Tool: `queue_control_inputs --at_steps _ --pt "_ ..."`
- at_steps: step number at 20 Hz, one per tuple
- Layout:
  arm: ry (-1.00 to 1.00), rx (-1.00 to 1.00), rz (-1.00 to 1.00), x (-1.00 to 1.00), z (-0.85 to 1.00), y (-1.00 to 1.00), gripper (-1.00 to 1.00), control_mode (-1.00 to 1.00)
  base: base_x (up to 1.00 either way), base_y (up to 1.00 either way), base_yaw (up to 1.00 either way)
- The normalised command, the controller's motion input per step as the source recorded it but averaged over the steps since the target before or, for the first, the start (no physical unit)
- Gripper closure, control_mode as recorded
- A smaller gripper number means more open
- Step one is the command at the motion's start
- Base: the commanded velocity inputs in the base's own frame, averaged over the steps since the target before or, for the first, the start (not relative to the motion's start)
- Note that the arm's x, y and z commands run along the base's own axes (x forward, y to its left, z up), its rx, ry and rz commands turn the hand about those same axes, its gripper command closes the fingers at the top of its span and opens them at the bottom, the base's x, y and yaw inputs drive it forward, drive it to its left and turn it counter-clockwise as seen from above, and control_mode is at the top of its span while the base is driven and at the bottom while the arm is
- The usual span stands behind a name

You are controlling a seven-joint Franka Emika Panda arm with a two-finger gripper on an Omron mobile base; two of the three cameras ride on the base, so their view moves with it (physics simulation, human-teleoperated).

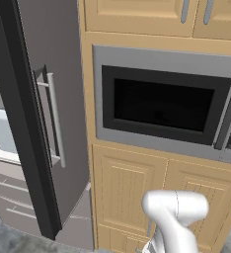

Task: Transport the chicken drumstick from the fridge to the microwave and turn on the microwave.

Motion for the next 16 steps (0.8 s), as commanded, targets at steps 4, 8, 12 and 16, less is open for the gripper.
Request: queue_control_inputs --at_steps 4,8,12,16 --pt "-0.07 0.0 0.0 0.34 -0.07 0.0 1.0 -1.0 0.0 0.0 0.0" --pt "-0.05 0.0 0.0 0.36 -0.06 0.0 1.0 -1.0 0.0 0.0 0.0" --pt "-0.07 0.0 0.0 0.36 -0.08 0.0 1.0 -1.0 0.0 0.0 0.0" --pt "-0.09 0.0 0.0 0.31 -0.16 -0.01 1.0 -1.0 0.0 0.0 0.0"
